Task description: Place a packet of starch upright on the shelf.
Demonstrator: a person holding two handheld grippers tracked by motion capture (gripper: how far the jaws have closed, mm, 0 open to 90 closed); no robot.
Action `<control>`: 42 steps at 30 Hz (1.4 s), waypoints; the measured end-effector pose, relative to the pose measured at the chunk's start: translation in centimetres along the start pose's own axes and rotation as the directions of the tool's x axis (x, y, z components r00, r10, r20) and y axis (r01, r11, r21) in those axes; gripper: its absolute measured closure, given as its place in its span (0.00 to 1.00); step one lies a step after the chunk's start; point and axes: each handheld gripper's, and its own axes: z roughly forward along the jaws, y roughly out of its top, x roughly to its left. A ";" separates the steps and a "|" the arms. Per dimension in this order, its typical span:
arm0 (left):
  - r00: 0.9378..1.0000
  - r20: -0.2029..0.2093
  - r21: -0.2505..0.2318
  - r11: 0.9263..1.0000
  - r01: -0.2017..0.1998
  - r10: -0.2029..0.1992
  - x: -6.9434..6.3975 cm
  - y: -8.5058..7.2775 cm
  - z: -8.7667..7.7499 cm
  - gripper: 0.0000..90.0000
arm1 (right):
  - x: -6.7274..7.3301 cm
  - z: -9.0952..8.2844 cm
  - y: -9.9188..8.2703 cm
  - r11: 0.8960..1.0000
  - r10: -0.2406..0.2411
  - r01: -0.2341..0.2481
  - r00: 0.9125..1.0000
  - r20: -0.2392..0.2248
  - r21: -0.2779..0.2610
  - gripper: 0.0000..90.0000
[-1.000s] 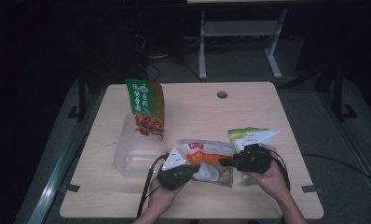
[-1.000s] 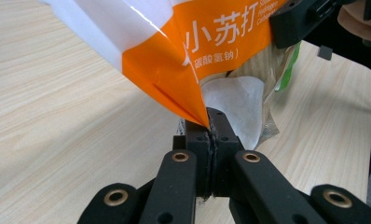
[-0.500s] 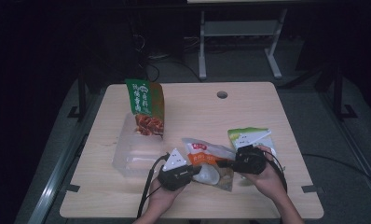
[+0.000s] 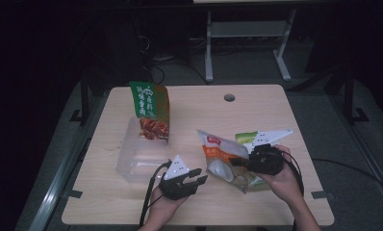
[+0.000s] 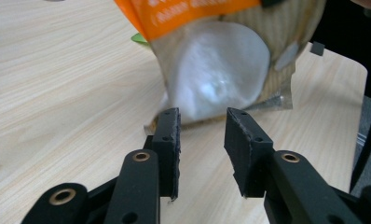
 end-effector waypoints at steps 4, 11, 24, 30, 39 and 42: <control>1.000 0.017 0.011 1.000 -0.014 0.014 -0.5 0.2 0.0 0.69 | -0.2 -0.3 1.0 1.000 -0.005 0.005 1.000 0.010 -0.007 1.00; 0.998 0.042 0.046 0.997 -0.054 0.052 -1.0 -0.1 -0.4 0.61 | 0.1 -0.6 3.7 0.999 -0.034 0.034 0.999 0.004 -0.042 1.00; 0.992 0.080 0.009 0.995 -0.096 0.095 -1.5 -0.4 -1.0 0.52 | 0.8 1.9 8.8 0.995 -0.081 0.079 0.996 -0.041 -0.057 1.00; 0.992 0.086 0.011 0.996 -0.091 0.090 -1.7 -0.5 -0.9 0.50 | 1.3 3.3 10.6 0.992 -0.111 0.107 0.992 -0.060 -0.062 1.00; 0.991 0.092 0.029 0.994 -0.104 0.101 -1.9 -0.6 -0.6 0.49 | 2.1 4.9 12.6 0.988 -0.143 0.137 0.986 -0.087 -0.070 1.00; 0.990 0.093 0.032 0.993 -0.112 0.109 -1.8 -0.6 -0.6 0.48 | 2.5 5.9 13.4 0.986 -0.156 0.150 0.982 -0.102 -0.067 1.00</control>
